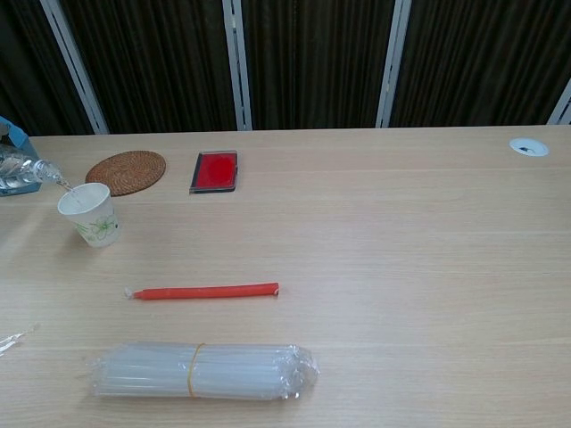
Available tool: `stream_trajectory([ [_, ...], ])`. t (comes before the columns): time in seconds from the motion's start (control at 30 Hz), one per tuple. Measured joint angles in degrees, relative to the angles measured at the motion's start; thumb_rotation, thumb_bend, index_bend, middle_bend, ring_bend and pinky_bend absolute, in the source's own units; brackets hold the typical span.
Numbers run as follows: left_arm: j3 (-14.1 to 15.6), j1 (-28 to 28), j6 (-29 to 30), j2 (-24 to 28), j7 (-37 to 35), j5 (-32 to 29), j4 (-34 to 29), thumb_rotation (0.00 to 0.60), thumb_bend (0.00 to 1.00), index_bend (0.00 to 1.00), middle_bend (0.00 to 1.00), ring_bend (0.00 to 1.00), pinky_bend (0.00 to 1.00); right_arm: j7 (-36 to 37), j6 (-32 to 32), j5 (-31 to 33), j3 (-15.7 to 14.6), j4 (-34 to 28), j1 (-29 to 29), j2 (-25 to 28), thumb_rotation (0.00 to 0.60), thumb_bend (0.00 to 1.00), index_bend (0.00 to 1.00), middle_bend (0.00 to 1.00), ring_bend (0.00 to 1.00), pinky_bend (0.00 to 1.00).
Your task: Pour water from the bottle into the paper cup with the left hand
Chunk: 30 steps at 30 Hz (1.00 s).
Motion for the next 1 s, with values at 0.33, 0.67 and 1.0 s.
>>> stream_trajectory([
  [0.33,0.2,-0.2,0.6,-0.1,1.5,-0.7,-0.1,0.6,0.48,0.62,0.45,0.31,0.34,-0.1,0.0,0.1,0.0,0.1,0.0,-0.1,0.6,0.0,0.0,0.0,0.0,0.0],
  [0.67,0.0,-0.2,0.7,-0.3,1.5,-1.2,-0.2,0.6,0.48,0.62,0.45,0.31,0.34,0.0,-0.2,0.3,0.0,0.2,0.1,-0.1,0.6,0.0,0.0,0.0,0.0,0.0],
  [1.0,-1.3,0.4,-0.9,-0.1,-3.6,-0.4,-0.2,0.6,0.48,0.63,0.45,0.31,0.34,-0.4,-0.3,0.4,0.0,0.3,0.1,-0.3,0.6,0.0,0.0,0.0,0.0,0.0],
])
